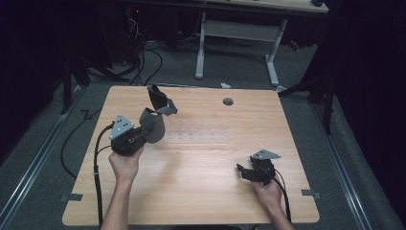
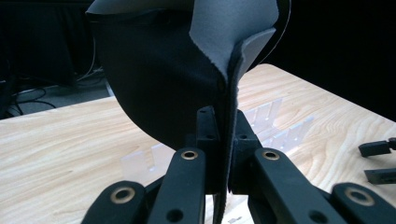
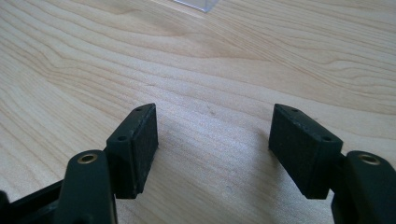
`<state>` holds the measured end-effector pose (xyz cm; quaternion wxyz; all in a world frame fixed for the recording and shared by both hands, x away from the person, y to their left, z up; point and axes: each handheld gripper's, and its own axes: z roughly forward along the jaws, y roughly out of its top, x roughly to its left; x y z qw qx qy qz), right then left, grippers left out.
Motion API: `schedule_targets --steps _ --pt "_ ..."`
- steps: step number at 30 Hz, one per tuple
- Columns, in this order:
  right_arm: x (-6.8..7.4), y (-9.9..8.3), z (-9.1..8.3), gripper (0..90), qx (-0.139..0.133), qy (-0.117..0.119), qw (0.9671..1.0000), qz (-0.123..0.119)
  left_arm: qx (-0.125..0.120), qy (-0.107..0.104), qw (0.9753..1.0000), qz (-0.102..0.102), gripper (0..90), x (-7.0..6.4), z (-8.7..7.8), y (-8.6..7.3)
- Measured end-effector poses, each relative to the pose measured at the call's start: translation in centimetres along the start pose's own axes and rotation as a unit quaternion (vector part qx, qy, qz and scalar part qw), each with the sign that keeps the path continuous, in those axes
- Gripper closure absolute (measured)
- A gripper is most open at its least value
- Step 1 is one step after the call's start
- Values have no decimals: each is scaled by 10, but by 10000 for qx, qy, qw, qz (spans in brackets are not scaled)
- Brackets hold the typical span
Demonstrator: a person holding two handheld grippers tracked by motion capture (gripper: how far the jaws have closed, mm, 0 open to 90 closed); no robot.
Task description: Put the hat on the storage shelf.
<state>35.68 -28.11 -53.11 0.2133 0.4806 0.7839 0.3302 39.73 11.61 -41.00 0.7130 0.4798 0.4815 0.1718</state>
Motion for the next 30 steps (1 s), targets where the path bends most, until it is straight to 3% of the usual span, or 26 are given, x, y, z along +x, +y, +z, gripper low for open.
schedule_targets --steps 9,22,30 --pt "0 0 0 328 1 5 10000 -3 -29 212 9996 181 860 12 17 -2" --pt "0 0 0 327 3 14 10000 -14 -45 281 9992 294 861 30 33 -10" --pt "0 0 0 326 5 17 10000 -15 -8 318 9986 430 861 33 38 -17"
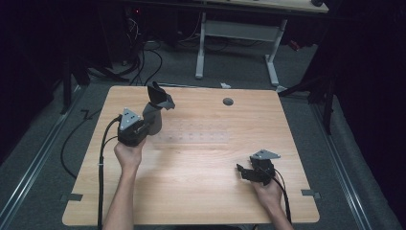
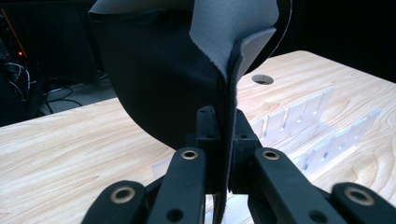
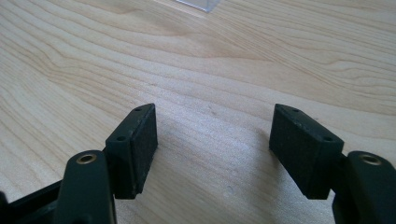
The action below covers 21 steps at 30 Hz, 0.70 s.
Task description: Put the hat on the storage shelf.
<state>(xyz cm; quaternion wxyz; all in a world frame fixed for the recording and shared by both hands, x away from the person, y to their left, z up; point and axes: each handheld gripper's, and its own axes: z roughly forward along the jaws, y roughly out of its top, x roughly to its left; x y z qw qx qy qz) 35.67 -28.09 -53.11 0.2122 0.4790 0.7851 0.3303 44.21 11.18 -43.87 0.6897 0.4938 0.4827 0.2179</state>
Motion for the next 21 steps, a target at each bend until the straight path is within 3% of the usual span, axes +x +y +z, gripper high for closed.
schedule_targets --steps 12,17,21 --pt "0 0 0 326 0 -3 10000 -2 96 65 9999 -57 860 6 2 -14" --pt "0 0 0 326 -1 -2 10000 0 246 92 9997 28 858 7 2 -23" --pt "0 0 0 325 -1 -2 10000 0 133 81 9997 -165 856 11 -1 -26"
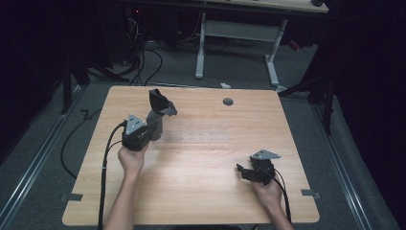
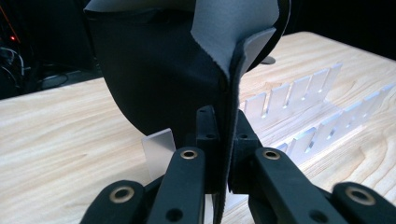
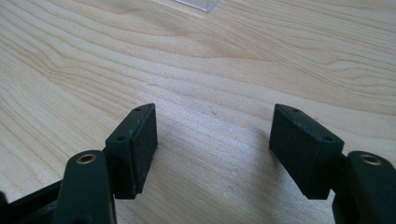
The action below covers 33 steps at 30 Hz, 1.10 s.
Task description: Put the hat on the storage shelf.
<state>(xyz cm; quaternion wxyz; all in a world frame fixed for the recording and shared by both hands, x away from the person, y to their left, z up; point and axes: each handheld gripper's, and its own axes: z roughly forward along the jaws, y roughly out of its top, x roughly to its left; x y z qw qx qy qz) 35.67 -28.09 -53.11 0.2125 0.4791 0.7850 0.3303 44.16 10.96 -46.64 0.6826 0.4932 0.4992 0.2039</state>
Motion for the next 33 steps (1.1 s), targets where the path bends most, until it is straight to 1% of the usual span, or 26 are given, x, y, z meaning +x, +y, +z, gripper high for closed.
schedule_targets --steps 2,5,7,8,15,16,17,18,21,22,23,24,25,26,27,28,31,32,33 --pt "0 0 0 326 0 0 10000 0 -2 -3 10000 -90 854 2 -1 0" --pt "0 0 0 325 0 3 10000 -4 12 19 9999 -133 852 3 -3 0" --pt "0 0 0 326 0 2 10000 -2 57 49 9998 -157 848 3 -3 -1" --pt "0 0 0 326 0 2 10000 -2 115 108 9997 -195 831 4 -4 -3" --pt "0 0 0 325 0 1 10000 -2 195 227 9993 -224 799 7 -8 -4" --pt "0 0 0 325 0 1 10000 -2 218 251 9992 -238 784 8 -9 -4" --pt "0 0 0 326 0 0 10000 -3 253 292 9990 -219 739 9 -11 -5" --pt "0 0 0 326 0 0 10000 -3 253 292 9990 -219 717 9 -11 -5" --pt "0 0 0 326 0 0 10000 -1 360 361 9986 -99 684 8 -12 -7" --pt "0 0 0 325 2 2 10000 -2 373 380 9986 -56 627 7 -13 -7" --pt "0 0 0 325 2 2 10000 -2 390 389 9985 -45 627 6 -14 -7" --pt "0 0 0 326 0 1 10000 0 406 406 9983 -28 580 4 -15 -7" --pt "0 0 0 326 0 1 10000 0 416 429 9982 -23 580 3 -16 -6" --pt "0 0 0 326 0 1 10000 -2 428 460 9980 -4 537 3 -17 -6" --pt "0 0 0 326 0 1 10000 -2 445 485 9978 15 537 2 -19 -5" --pt "0 0 0 326 1 2 10000 1 458 505 9977 26 510 1 -20 -3" --pt "0 0 0 326 1 1 10000 5 477 539 9974 15 487 0 -27 0" --pt "0 0 0 325 1 -1 10000 2 444 536 9976 -4 482 0 -30 1" --pt "0 0 0 325 3 -5 10000 10 394 598 9974 -49 477 1 -36 2"
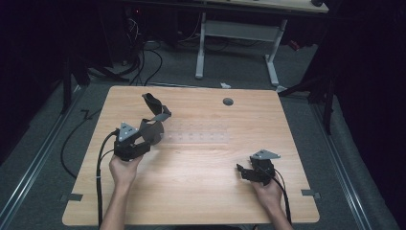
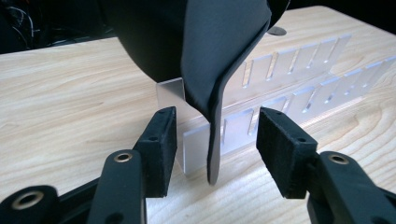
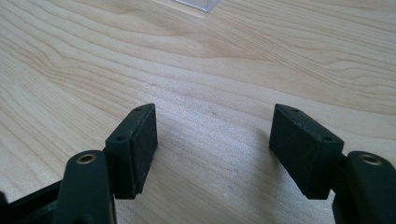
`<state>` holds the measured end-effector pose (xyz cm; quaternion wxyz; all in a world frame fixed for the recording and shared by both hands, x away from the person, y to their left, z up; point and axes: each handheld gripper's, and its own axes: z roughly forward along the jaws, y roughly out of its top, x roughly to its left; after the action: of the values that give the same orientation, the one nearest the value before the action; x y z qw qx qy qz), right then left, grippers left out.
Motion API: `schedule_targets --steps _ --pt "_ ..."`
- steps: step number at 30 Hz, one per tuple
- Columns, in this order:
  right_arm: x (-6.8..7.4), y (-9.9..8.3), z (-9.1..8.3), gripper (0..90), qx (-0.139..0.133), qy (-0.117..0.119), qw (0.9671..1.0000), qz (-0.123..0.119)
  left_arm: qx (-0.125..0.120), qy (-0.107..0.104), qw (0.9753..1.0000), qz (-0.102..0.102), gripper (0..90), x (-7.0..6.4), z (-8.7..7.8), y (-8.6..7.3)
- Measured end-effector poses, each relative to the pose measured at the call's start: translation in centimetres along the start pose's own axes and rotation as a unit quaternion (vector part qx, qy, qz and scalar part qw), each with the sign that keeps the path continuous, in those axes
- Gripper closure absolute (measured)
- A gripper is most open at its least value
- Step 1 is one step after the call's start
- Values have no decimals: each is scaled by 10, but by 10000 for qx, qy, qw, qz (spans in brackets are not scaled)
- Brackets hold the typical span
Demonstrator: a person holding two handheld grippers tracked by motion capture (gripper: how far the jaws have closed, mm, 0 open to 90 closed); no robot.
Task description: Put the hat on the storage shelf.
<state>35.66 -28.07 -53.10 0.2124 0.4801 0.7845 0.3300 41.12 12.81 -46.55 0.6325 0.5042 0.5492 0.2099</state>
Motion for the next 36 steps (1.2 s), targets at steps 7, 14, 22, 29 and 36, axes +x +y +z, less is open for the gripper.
schedule_targets --steps 7,14,22,29,36 --pt "0 0 0 325 1 -1 10000 1 -58 29 9999 -159 479 4 -15 1" --pt "0 0 0 325 2 -6 10000 3 -77 -8 9996 -282 469 4 -29 2" --pt "0 0 0 325 2 -6 10000 3 -208 -139 9983 -518 459 -1 -43 2" --pt "0 0 0 325 5 -10 10000 11 -153 -177 9986 -478 447 -3 -51 0" --pt "0 0 0 324 4 -11 10000 9 -15 -341 9983 -480 430 -8 -54 -9"
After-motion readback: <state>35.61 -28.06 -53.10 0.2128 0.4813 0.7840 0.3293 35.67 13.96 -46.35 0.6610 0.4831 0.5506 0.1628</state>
